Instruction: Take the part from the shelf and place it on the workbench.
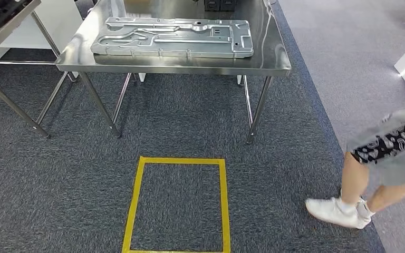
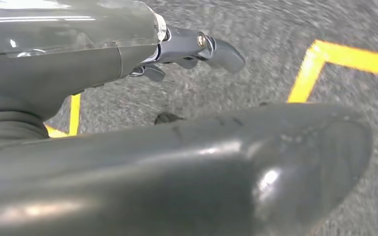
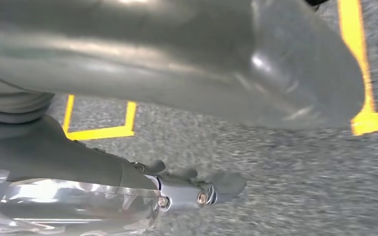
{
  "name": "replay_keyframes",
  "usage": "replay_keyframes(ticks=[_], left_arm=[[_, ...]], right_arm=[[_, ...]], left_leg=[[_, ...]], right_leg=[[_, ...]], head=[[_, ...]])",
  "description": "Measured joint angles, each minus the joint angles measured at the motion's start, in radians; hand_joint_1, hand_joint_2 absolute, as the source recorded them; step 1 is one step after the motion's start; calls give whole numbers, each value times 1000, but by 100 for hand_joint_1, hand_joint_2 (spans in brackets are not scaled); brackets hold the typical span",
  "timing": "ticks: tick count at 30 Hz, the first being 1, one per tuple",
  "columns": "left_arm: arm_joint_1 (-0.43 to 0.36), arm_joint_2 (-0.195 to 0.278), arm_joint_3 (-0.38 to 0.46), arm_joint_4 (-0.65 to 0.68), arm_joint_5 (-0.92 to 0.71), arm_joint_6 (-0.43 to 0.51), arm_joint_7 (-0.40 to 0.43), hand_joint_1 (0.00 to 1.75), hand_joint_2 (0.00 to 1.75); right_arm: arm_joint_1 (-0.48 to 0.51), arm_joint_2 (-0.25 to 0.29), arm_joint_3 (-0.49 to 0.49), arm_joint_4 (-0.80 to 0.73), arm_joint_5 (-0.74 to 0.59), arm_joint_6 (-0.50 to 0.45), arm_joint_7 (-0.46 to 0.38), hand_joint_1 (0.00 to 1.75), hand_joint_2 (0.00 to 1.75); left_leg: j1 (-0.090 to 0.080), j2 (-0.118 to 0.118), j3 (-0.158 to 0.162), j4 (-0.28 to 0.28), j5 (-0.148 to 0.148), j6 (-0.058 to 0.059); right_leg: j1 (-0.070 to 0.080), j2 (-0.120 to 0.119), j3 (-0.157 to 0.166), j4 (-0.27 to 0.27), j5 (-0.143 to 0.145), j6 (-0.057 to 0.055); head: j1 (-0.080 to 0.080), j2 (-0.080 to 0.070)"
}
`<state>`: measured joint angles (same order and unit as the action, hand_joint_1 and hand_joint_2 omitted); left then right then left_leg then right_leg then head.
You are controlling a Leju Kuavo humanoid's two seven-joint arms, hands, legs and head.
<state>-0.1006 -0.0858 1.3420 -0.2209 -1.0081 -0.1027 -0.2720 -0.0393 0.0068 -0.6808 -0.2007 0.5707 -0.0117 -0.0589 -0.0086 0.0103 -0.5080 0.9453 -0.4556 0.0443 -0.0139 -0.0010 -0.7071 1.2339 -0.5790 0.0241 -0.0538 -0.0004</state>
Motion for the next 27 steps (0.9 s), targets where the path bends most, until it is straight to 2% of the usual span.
replay_keyframes(ticks=[1,2,3,4,5,6,7,8,10,11,12,13,14,15,16,17,18,19,20,21,22,23,25,26,27], left_arm=[[2,0,0,0,0,2,0,0,0],[3,0,0,0,-1,4,-1,0,0],[4,-1,0,0,-1,6,-2,0,0],[4,-1,0,0,-2,8,-3,0,0],[5,-1,0,0,-2,8,-3,0,0],[6,-1,0,0,-3,8,-4,0,0],[6,-2,0,0,-4,9,-5,0,0],[6,-2,-1,0,-5,9,-6,0,0],[7,-1,-1,0,-6,10,-7,0,0],[8,-1,-2,0,-6,10,-7,0,0],[10,0,-2,0,-6,10,-7,0,0],[10,0,-3,0,-7,10,-7,0,0],[11,0,-4,0,-7,10,-7,0,0],[10,0,-4,0,-7,10,-7,0,0],[10,0,-5,0,-7,10,-7,0,0],[10,0,-5,0,-7,10,-7,0,0],[10,0,-5,0,-7,10,-7,0,0],[10,0,-5,0,-7,10,-7,0,0],[9,0,-6,0,-7,10,-7,0,0],[7,0,-6,0,-7,10,-7,0,0],[5,1,-6,0,-7,11,-8,0,0],[4,1,-7,0,-7,13,-8,0,0],[7,1,-7,0,-7,17,-7,0,0],[8,1,-7,0,-7,19,-7,0,0],[10,1,-6,0,-7,21,-6,0,0]], right_arm=[[1,0,0,0,0,2,-4,0,0],[2,0,-1,0,0,3,-10,0,0],[3,0,-2,0,0,5,-15,0,0],[3,0,-4,0,0,7,-19,0,0],[1,0,-5,0,0,8,-22,0,0],[0,0,-7,0,0,9,-24,0,0],[0,0,-9,0,0,10,-27,0,0],[-1,1,-10,0,1,12,-29,0,0],[1,3,-13,0,2,15,-32,0,0],[0,4,-14,0,3,16,-32,0,0],[0,5,-16,0,3,17,-33,0,0],[0,6,-16,0,3,17,-34,0,0],[0,6,-17,0,4,18,-34,0,0],[1,6,-17,0,4,18,-35,0,0],[2,6,-17,0,4,19,-35,0,0],[2,6,-18,0,4,19,-35,0,0],[2,6,-18,0,5,19,-35,0,0],[2,6,-18,0,5,20,-36,0,0],[2,6,-18,0,6,20,-37,0,0],[2,7,-18,0,8,20,-40,0,0],[2,8,-18,0,10,20,-43,0,0],[3,8,-18,0,13,21,-47,0,0],[5,9,-18,0,18,22,-52,0,0],[5,9,-18,0,19,22,-53,0,0],[6,9,-18,0,20,22,-54,0,0]], left_leg=[[0,1,-18,4,12,-1],[0,1,-38,9,22,-4],[1,1,-57,17,32,-7],[3,1,-77,27,39,-11],[2,1,-95,39,45,-15],[2,0,-108,51,50,-21],[1,0,-117,61,56,-26],[1,0,-123,66,62,-32],[4,-1,-129,70,71,-45],[6,-2,-137,81,56,-51],[8,-3,-148,108,22,-57],[11,-4,-164,156,-28,-63],[14,-4,-179,218,-81,-68],[17,-4,-190,283,-120,-72],[18,-4,-192,332,-136,-75],[20,-4,-180,351,-128,-75],[20,-4,-151,336,-104,-73],[20,-4,-103,286,-78,-69],[19,-4,-40,210,-66,-61],[16,-4,25,123,-70,-54],[12,-4,73,55,-80,-47],[7,-3,102,12,-92,-40],[3,-2,104,-11,-85,-29],[3,0,100,-15,-76,-22],[4,1,94,-18,-65,-15]], right_leg=[[0,0,2,46,-10,2],[-1,0,18,60,3,4],[-2,0,52,39,28,6],[-3,0,103,-17,50,7],[-3,0,165,-95,53,6],[-2,1,216,-165,44,2],[-1,2,251,-216,31,-4],[1,3,265,-242,20,-11],[2,1,253,-245,30,-30],[2,-1,243,-244,41,-39],[2,-4,230,-245,53,-46],[2,-6,216,-245,66,-52],[4,-7,202,-245,77,-55],[7,-9,188,-244,88,-56],[9,-10,172,-242,99,-57],[11,-11,157,-240,110,-56],[13,-11,141,-238,121,-55],[14,-10,126,-237,131,-54],[15,-10,115,-236,140,-52],[17,-10,109,-235,148,-48],[17,-11,106,-235,155,-43],[16,-13,106,-235,162,-37],[12,-15,103,-236,174,-23],[9,-13,98,-227,168,-17],[8,-10,87,-203,147,-14]], head=[[0,0],[0,0],[0,0],[0,0],[0,0],[0,0],[-1,0],[-1,0],[-1,0],[-1,0],[-1,0],[-1,0],[-1,0],[-1,0],[-1,0],[-1,0],[-1,0],[-1,0],[-1,0],[-1,0],[-1,0],[-1,0],[-1,0],[-1,0],[-1,0]])
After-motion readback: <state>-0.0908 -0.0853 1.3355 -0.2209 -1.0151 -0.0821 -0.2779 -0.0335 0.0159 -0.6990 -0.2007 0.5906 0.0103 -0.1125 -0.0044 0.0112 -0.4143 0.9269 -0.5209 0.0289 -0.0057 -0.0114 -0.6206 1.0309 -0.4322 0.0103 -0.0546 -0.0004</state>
